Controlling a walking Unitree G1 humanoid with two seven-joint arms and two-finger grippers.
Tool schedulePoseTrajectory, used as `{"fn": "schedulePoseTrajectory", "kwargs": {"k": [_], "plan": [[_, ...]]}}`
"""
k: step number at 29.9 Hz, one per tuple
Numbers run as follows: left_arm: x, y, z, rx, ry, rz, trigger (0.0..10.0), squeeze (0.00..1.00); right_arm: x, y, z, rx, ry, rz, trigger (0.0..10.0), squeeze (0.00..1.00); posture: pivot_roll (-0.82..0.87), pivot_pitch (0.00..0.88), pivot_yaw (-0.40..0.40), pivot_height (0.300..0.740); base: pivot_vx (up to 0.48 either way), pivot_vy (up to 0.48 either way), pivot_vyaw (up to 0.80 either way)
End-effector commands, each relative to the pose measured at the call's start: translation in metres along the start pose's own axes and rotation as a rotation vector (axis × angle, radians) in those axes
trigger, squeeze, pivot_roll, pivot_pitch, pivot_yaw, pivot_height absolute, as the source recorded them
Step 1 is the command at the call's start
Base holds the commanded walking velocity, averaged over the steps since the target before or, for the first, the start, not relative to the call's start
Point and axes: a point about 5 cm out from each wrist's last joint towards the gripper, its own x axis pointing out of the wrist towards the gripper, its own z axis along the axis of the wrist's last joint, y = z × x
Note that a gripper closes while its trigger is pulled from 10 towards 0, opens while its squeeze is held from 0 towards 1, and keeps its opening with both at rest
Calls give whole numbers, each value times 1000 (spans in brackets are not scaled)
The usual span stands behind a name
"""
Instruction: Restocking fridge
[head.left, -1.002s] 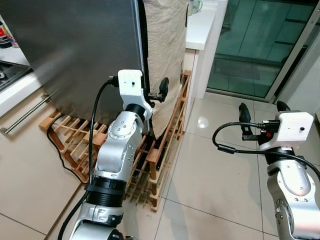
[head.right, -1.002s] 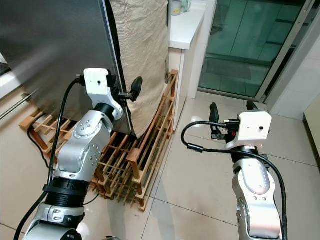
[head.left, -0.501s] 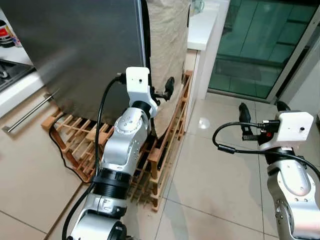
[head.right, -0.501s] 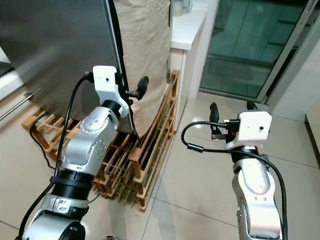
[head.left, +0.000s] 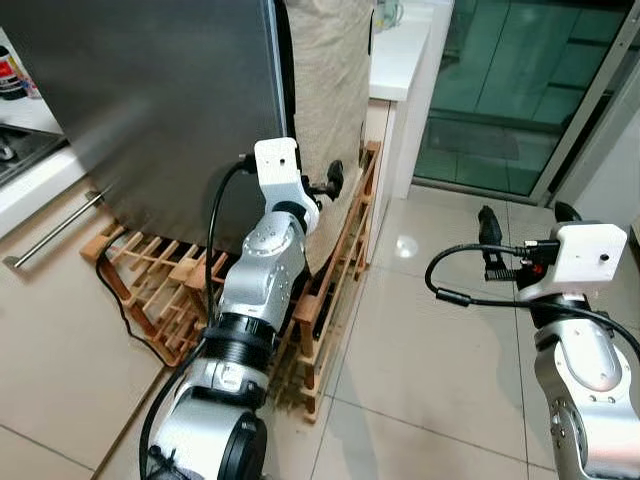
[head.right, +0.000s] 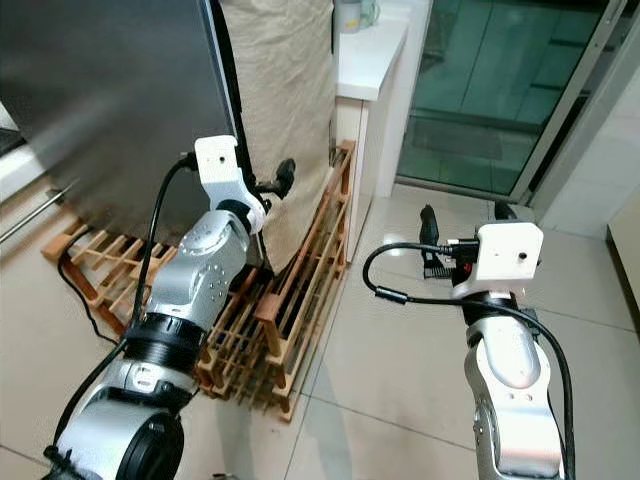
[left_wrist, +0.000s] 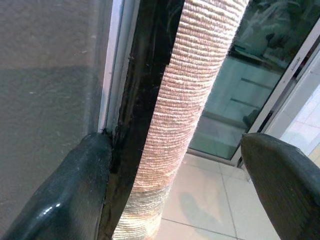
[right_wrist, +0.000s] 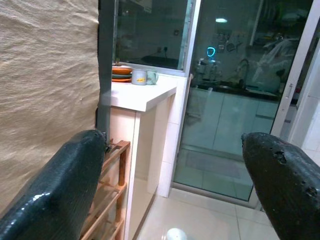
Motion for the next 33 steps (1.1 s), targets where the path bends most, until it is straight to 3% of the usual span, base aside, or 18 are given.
{"fn": "schedulePoseTrajectory", "kwargs": {"k": [1,3,4,7,10,14,17,20,21,22,23,24,25,26,29,30,31,33], "plan": [[6,-36,7,35,-56,-144,10000,0,1,-1,2,-7,-9,-3,10000,0,-225,0,63,740,0,0,0],[7,-45,11,71,-86,-189,10000,0,1,-1,2,-9,-9,-3,10000,0,-225,0,63,740,0,0,0],[4,-69,16,88,-131,-349,10000,0,0,-2,2,-11,-7,-5,10000,0,-225,0,63,740,0,0,0],[-7,-105,9,95,-121,-633,10000,0,1,-3,1,-12,-6,-8,10000,0,-229,0,65,740,0,0,0],[-19,-126,-5,97,-83,-830,10000,0,1,-2,1,-10,-7,-13,10000,0,-234,0,69,740,0,0,0],[-40,-167,-15,-5,-59,-1098,10000,0,3,-1,1,-3,-12,-27,10000,0,-263,0,83,740,0,0,0],[-53,-181,-9,-81,-88,-1220,10000,0,2,0,1,-1,-15,-29,10000,0,-276,0,96,740,0,0,0],[-50,-154,-2,-95,-120,-1140,10000,0,-1,-4,1,10,-14,-56,10000,0,-271,0,99,740,0,0,0],[-50,-154,-2,-95,-120,-1140,10000,0,-1,-4,1,10,-14,-56,10000,0,-271,0,99,740,0,0,0],[-44,-128,3,-116,-136,-1037,10000,0,-1,-5,0,13,-9,-66,10000,0,-254,0,98,740,0,0,0],[-41,-110,6,-110,-149,-967,10000,0,-2,-4,-1,15,-6,-66,10000,0,-241,0,94,740,0,0,0],[-41,-110,6,-110,-149,-967,10000,0,-2,-4,-1,15,-6,-66,10000,0,-241,0,94,740,0,0,0],[-39,-93,7,-99,-161,-895,10000,0,-2,-4,-2,16,-3,-65,10000,0,-241,0,94,740,0,0,0],[-38,-64,9,-91,-172,-761,10000,0,-1,-2,-3,19,1,-57,10000,0,-231,0,91,740,0,0,0],[-40,-25,10,-95,-193,-565,10000,0,1,-1,-6,24,10,-47,10000,0,-187,0,76,740,0,0,0],[-48,10,9,-94,-200,-371,10000,0,5,-1,-10,38,23,-45,10000,0,-161,0,66,740,0,0,0],[-48,10,9,-94,-200,-371,10000,0,5,-1,-10,38,23,-45,10000,0,-161,0,66,740,0,0,0],[-59,40,3,-73,-182,-199,10000,0,10,-2,-14,56,40,-49,10000,0,-140,0,58,740,0,0,0]]}}
